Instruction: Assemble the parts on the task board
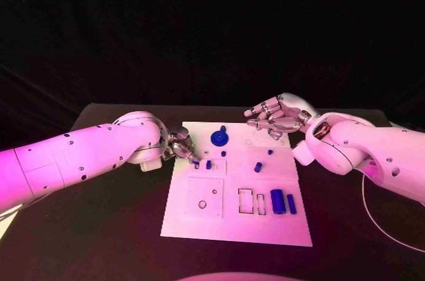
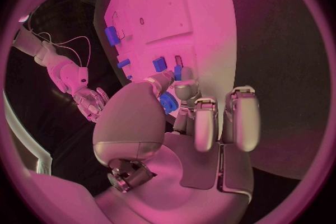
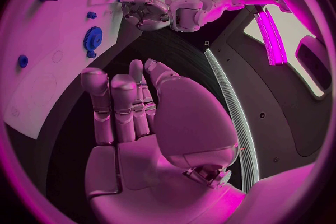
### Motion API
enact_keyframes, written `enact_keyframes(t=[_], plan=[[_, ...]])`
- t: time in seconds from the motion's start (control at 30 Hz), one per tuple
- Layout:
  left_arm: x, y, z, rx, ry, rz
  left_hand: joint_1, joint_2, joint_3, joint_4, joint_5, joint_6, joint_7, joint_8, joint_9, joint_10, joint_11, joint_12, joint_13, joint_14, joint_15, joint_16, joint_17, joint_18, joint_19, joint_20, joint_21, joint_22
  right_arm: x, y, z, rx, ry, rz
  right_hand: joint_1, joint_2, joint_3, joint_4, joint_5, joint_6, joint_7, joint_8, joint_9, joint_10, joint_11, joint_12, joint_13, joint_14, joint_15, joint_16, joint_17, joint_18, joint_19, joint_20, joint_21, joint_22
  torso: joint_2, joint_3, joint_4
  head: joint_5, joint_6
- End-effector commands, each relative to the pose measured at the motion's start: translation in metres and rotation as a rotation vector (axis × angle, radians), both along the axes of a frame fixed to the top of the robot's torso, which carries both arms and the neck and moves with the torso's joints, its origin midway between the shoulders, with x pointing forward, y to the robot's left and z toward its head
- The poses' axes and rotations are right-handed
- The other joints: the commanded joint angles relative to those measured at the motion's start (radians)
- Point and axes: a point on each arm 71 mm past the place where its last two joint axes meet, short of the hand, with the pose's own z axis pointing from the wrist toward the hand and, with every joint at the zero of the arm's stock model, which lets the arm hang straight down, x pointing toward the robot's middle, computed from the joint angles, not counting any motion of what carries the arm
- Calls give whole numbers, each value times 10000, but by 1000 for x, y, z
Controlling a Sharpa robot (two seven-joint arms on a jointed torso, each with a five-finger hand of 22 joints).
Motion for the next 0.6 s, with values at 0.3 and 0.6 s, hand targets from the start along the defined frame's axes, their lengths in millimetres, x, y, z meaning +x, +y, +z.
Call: enact_keyframes(t=[0.3,0.6], plan=[[-5,-3,-4,476,487,-523,47,32,1454,-1388,63,87,8,-43,9,92,-11,64,30,1052,-72,30,2635,-24,596,-49,30,1565,-1,1,-1,-36,53,160,-90,-46,63,-8,50,-29,29,3,13,-70,-11,-17,-10,-58,-18,-62,-11,148,-67,31,-68,-7,-5,3,-5,16,-71],[-6,-3,-5,568,596,-602,32,8,1464,-1408,84,108,4,-54,-1,111,-14,76,52,1052,-72,30,2635,-13,579,-51,-9,1524,-1,1,-1,-8,73,142,-116,-42,65,7,47,-33,32,4,14,-74,-6,-11,-12,-67,-14,-88,-27,153,-85,35,-95,-40,-1,2,-2,60,-100]])
